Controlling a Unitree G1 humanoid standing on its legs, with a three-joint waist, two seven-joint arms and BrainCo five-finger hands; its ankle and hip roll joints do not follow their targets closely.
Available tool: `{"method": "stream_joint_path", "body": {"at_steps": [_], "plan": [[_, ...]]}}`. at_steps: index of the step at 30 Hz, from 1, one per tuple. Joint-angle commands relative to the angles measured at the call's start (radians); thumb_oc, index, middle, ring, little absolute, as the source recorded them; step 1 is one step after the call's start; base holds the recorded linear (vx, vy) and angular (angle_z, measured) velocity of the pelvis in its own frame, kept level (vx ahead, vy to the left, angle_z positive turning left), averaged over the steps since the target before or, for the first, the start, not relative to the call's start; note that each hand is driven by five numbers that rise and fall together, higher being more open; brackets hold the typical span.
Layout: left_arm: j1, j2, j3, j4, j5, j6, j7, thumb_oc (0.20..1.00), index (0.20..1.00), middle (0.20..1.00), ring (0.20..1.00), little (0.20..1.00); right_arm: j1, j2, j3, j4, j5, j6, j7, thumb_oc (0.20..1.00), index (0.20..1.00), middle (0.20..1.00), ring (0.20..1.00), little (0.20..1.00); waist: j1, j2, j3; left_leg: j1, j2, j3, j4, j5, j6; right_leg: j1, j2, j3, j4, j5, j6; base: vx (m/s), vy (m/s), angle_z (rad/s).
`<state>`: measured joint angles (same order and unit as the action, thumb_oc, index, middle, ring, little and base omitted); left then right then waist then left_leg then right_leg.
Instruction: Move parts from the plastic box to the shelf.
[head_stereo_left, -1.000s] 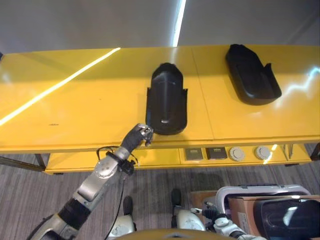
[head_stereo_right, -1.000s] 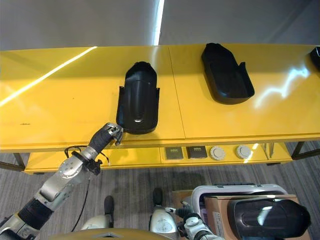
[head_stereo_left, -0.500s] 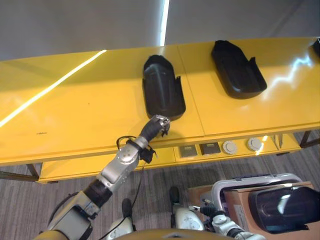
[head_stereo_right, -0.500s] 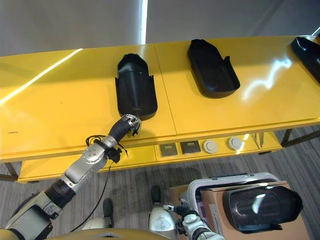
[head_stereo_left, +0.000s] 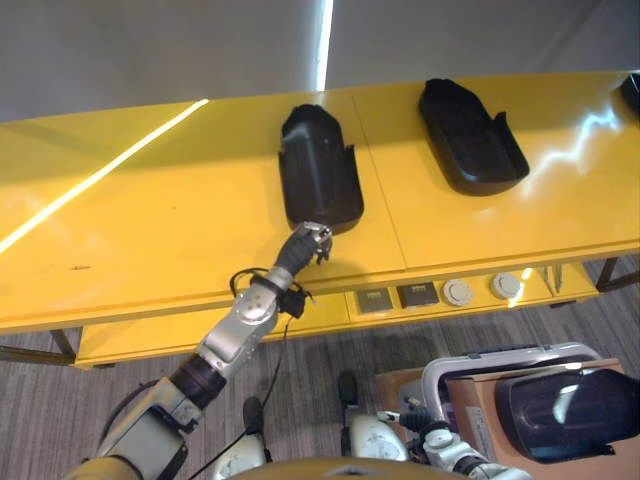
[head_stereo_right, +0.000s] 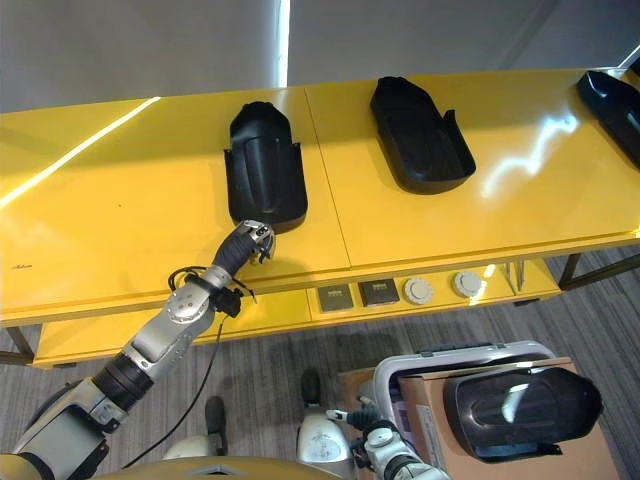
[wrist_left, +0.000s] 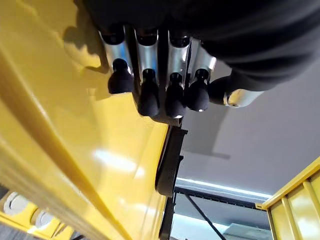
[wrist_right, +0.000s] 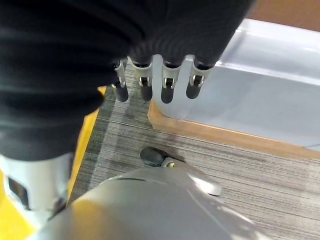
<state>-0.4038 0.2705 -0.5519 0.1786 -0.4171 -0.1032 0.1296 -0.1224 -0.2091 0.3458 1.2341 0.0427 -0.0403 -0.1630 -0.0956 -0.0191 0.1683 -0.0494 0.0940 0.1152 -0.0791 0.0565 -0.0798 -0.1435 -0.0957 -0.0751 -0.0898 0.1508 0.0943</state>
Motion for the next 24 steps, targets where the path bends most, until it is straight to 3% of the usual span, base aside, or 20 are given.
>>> {"method": "stream_joint_path", "body": {"at_steps": [1, 6, 10, 19, 20, 21, 22, 24], "plan": [[-0.091, -0.004, 0.059, 0.055, 0.036, -0.068, 0.064, 0.2, 0.2, 0.2, 0.2, 0.2, -0.003, 0.044, 0.036, 0.017, 0.024, -0.003, -0.027, 1.0, 1.0, 1.0, 1.0, 1.0, 0.002, -0.017, 0.021, -0.03, 0.021, -0.03, -0.008, -0.015, 0.003, 0.062, -0.044, -0.039, 0.003, -0.095, 0.051, 0.0, 0.0, 0.0], [-0.104, 0.005, 0.135, 0.077, 0.04, -0.087, 0.136, 0.2, 0.2, 0.2, 0.2, 0.2, 0.001, 0.05, 0.034, 0.025, 0.021, -0.005, -0.031, 1.0, 1.0, 1.0, 1.0, 1.0, 0.002, -0.019, 0.018, -0.027, 0.024, -0.028, -0.008, -0.016, 0.0, 0.064, -0.041, -0.039, 0.003, -0.098, 0.05, 0.0, 0.0, 0.0], [-0.09, 0.015, 0.167, 0.038, 0.039, -0.092, 0.138, 0.2, 0.2, 0.2, 0.2, 0.2, 0.004, 0.047, 0.033, 0.029, 0.013, -0.004, -0.03, 1.0, 1.0, 1.0, 1.0, 1.0, 0.004, -0.019, 0.015, -0.019, 0.025, -0.026, -0.008, -0.019, -0.001, 0.072, -0.041, -0.039, 0.003, -0.099, 0.05, 0.0, 0.0, 0.0], [0.055, 0.077, 0.106, -0.246, -0.02, -0.075, -0.058, 0.2, 0.2, 0.2, 0.2, 0.2, 0.003, 0.043, 0.01, 0.033, 0.025, 0.003, -0.013, 1.0, 1.0, 1.0, 1.0, 1.0, 0.03, -0.009, 0.001, 0.01, 0.024, -0.038, -0.008, -0.031, 0.001, 0.113, -0.043, -0.052, 0.003, -0.113, 0.049, 0.0, -0.002, 0.02], [0.056, 0.078, 0.106, -0.248, -0.021, -0.075, -0.058, 0.473, 0.473, 0.473, 0.473, 0.473, 0.004, 0.043, 0.01, 0.033, 0.025, 0.003, -0.013, 1.0, 1.0, 1.0, 1.0, 1.0, 0.03, -0.009, 0.001, 0.011, 0.024, -0.038, -0.008, -0.032, 0.001, 0.113, -0.043, -0.052, 0.003, -0.113, 0.049, 0.01, -0.011, 0.1], [0.085, 0.092, 0.106, -0.277, -0.025, -0.074, -0.079, 0.846, 0.846, 0.846, 0.846, 0.846, 0.006, 0.042, 0.006, 0.033, 0.025, 0.003, -0.007, 1.0, 1.0, 1.0, 1.0, 1.0, 0.035, -0.009, -0.005, 0.018, 0.024, -0.04, -0.008, -0.034, 0.001, 0.123, -0.043, -0.054, 0.003, -0.116, 0.048, 0.01, -0.007, 0.09], [0.111, 0.108, 0.105, -0.302, -0.02, -0.073, -0.098, 1.0, 1.0, 1.0, 1.0, 1.0, 0.007, 0.04, 0.001, 0.034, 0.025, 0.004, -0.004, 1.0, 1.0, 1.0, 1.0, 1.0, 0.039, -0.008, -0.01, 0.025, 0.025, -0.042, -0.008, -0.037, 0.001, 0.133, -0.042, -0.057, 0.003, -0.12, 0.047, 0.02, -0.009, 0.06], [0.161, 0.137, 0.11, -0.34, 0.0, -0.077, -0.12, 1.0, 1.0, 1.0, 1.0, 1.0, 0.008, 0.039, -0.004, 0.039, 0.02, 0.005, 0.003, 1.0, 1.0, 1.0, 1.0, 1.0, 0.049, -0.006, -0.024, 0.038, 0.027, -0.046, -0.008, -0.041, 0.0, 0.152, -0.042, -0.066, 0.003, -0.129, 0.046, 0.02, -0.008, 0.01]]}}
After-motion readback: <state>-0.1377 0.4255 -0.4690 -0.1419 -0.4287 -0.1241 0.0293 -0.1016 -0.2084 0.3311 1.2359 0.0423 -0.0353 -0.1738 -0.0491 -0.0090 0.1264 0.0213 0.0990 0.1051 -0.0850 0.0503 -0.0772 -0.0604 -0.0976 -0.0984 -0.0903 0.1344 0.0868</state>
